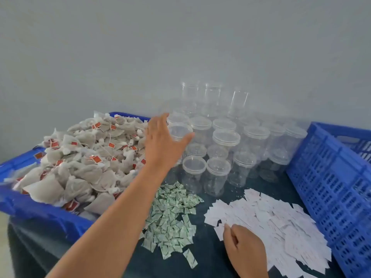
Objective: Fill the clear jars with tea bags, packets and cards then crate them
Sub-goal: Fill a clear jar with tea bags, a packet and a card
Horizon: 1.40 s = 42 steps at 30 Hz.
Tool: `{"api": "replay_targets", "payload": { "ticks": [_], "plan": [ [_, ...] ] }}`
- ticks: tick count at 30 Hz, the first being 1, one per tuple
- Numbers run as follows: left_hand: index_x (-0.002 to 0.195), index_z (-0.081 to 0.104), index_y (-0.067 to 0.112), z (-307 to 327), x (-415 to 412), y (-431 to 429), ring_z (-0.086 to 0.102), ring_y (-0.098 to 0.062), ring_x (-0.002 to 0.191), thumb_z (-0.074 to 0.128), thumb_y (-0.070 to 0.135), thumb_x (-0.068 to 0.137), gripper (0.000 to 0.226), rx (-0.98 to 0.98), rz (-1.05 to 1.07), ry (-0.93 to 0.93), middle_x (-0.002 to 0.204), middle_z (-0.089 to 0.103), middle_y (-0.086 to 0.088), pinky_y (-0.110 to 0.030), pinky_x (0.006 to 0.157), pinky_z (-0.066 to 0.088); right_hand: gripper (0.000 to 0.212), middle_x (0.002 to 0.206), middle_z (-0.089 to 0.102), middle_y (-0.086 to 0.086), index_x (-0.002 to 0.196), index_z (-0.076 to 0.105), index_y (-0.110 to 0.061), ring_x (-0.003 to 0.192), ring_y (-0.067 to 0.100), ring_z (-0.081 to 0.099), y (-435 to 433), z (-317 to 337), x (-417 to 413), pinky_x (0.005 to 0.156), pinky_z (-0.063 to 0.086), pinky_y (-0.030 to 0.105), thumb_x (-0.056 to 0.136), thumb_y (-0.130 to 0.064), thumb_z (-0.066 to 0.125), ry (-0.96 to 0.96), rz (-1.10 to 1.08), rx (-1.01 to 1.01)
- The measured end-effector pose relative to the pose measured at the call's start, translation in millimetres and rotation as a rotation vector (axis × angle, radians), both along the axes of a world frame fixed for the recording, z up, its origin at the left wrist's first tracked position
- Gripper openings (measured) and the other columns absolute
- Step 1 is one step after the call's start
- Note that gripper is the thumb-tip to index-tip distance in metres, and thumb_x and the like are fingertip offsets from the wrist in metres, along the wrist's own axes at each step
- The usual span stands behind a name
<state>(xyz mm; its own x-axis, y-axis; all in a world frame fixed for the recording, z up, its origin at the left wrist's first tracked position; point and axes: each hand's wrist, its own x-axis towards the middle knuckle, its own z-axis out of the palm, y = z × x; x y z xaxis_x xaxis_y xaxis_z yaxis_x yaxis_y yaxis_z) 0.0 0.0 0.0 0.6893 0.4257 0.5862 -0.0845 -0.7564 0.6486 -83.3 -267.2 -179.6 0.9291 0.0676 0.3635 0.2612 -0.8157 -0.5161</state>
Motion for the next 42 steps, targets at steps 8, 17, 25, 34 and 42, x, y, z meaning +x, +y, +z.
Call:
{"api": "replay_targets", "payload": {
  "ticks": [8, 17, 25, 34, 42],
  "plan": [
    [0.157, 0.03, 0.021, 9.2, 28.9, 14.1, 0.055, -0.028, 0.135, 0.073, 0.08, 0.072, 0.112, 0.112, -0.075, 0.274, 0.152, 0.051, -0.004, -0.048, 0.1, 0.052, 0.072, 0.05, 0.02, -0.011, 0.058, 0.021, -0.031, 0.047, 0.008, 0.021, -0.4, 3.8, -3.1, 0.047, 0.024, 0.028, 0.091, -0.011, 0.082, -0.05, 0.013, -0.005],
    [0.133, 0.046, 0.042, 2.6, -87.3, -9.3, 0.058, -0.01, 0.103, 0.045, 0.085, 0.082, 0.067, 0.336, -0.281, 0.322, 0.123, 0.047, 0.016, -0.035, 0.086, 0.051, 0.056, 0.121, 0.064, -0.013, 0.124, 0.064, -0.024, 0.113, 0.003, 0.063, 19.0, 47.2, -28.7, 0.094, 0.048, 0.018, 0.079, -0.049, 0.087, -0.113, 0.264, 0.335],
    [0.147, 0.03, 0.053, -79.8, -138.3, -61.6, 0.05, -0.003, 0.1, 0.038, 0.09, 0.084, 0.074, 0.467, -0.547, 0.447, 0.113, 0.041, 0.024, -0.029, 0.084, 0.044, 0.116, 0.136, 0.05, -0.049, 0.152, 0.017, -0.063, 0.124, -0.017, 0.058, 25.8, 59.4, -45.8, 0.1, 0.053, 0.014, 0.068, -0.04, 0.093, 0.266, 0.44, 0.414],
    [0.133, 0.037, 0.045, -87.7, -139.4, -90.0, 0.059, -0.013, 0.093, 0.02, 0.1, 0.079, 0.079, 0.516, -0.413, 0.454, 0.112, 0.05, 0.017, -0.032, 0.073, 0.041, 0.066, 0.115, 0.062, -0.027, 0.136, 0.055, -0.042, 0.106, -0.002, 0.061, 12.7, 37.6, -49.9, 0.084, 0.047, 0.012, 0.076, -0.061, 0.076, -0.044, 0.218, 0.079],
    [0.125, 0.038, 0.04, -77.8, -136.2, -103.4, 0.067, -0.025, 0.094, 0.021, 0.095, 0.077, 0.075, 0.35, -0.261, 0.499, 0.11, 0.059, 0.009, -0.033, 0.073, 0.04, 0.065, 0.125, 0.071, -0.003, 0.134, 0.067, -0.009, 0.112, 0.02, 0.069, 19.2, 42.8, -38.0, 0.102, 0.048, 0.031, 0.077, -0.032, 0.089, -0.344, 0.121, -0.016]
  ]
}}
